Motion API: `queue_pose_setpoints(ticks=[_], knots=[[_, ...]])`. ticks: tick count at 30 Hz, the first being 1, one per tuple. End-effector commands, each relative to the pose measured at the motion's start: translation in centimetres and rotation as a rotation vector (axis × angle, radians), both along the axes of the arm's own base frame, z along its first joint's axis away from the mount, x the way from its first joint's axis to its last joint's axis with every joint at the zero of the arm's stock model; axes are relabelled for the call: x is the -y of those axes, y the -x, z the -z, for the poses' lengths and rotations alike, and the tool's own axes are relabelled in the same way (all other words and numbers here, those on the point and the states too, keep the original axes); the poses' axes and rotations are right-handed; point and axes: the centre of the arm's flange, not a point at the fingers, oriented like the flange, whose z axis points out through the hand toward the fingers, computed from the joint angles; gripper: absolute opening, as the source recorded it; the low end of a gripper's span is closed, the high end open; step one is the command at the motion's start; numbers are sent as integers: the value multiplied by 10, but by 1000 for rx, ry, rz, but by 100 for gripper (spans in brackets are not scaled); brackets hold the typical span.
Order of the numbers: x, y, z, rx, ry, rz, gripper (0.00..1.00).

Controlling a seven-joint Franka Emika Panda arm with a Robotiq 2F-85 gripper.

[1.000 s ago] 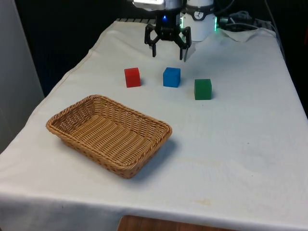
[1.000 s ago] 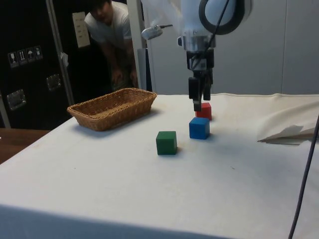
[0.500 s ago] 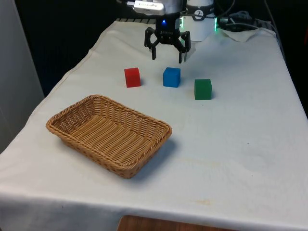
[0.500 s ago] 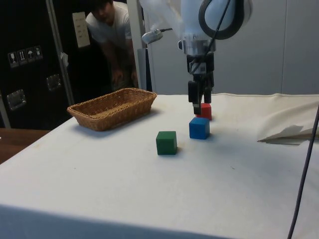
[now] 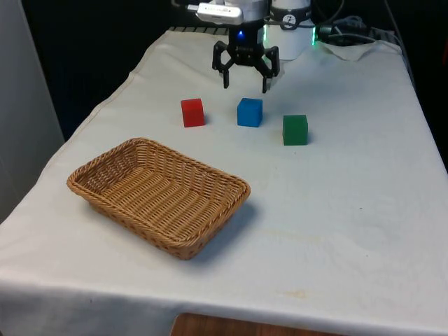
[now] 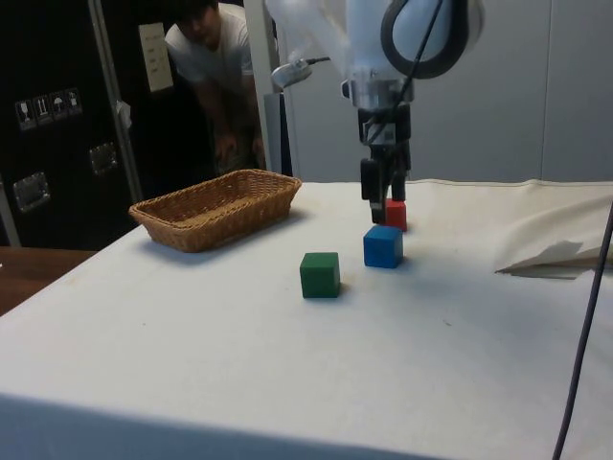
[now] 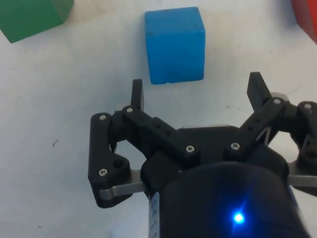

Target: Pick up the blue cube and place it into the basket.

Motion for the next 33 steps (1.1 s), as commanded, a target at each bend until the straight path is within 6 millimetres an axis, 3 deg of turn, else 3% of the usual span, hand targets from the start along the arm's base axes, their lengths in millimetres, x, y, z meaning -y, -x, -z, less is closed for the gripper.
queue_pose_setpoints(ticks=[1,33], knots=[[-3,-2,1,10,-12,3,100],[-8,-7,24,23,-46,5,100]])
